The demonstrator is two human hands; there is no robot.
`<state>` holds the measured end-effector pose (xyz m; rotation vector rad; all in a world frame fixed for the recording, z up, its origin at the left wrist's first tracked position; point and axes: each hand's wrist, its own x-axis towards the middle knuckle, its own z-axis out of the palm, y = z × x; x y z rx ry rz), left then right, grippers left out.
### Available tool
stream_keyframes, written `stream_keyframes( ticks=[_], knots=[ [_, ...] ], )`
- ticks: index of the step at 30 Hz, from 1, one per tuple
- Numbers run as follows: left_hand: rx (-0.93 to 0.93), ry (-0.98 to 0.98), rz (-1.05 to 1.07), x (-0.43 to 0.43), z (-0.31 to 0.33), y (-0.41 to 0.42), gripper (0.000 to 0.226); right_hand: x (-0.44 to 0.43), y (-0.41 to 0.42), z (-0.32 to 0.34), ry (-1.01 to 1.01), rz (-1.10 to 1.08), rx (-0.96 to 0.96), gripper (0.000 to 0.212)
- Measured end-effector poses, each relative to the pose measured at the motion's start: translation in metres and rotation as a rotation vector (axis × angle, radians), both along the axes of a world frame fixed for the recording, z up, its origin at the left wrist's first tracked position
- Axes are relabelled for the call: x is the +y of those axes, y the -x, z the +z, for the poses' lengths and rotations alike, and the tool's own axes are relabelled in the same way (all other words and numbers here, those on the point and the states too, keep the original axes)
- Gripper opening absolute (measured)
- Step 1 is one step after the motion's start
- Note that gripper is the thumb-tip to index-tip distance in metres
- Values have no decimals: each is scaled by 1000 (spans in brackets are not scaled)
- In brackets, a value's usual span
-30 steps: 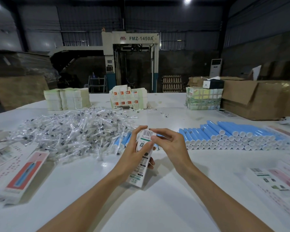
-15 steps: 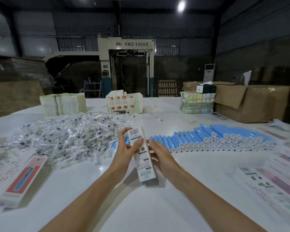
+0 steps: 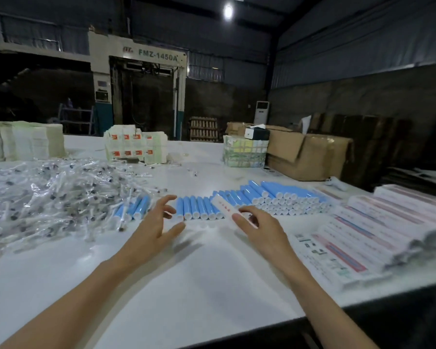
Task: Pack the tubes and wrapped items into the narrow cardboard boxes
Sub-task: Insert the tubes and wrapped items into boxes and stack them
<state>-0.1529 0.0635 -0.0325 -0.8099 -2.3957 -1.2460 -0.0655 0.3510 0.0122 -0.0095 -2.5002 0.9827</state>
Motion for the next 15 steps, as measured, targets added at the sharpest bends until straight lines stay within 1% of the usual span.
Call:
stream_keyframes(
  ticks=[2, 3, 6, 9, 15],
  knots=[
    [82, 118, 31, -2, -5, 1, 69, 42, -15, 0, -289, -273, 33, 38],
    [94, 134, 41, -2, -6, 1, 67, 61, -23, -1, -384, -384, 35, 43],
    [115, 144, 67, -1, -2, -1, 59, 104, -44, -10, -553, -612, 46, 51],
    [107, 145, 79, -1, 2, -8, 54, 132, -61, -21, -703, -702, 15, 48],
    [91, 163, 76, -1, 5, -14, 50, 160, -77, -39, -856, -748, -58, 40]
  ],
)
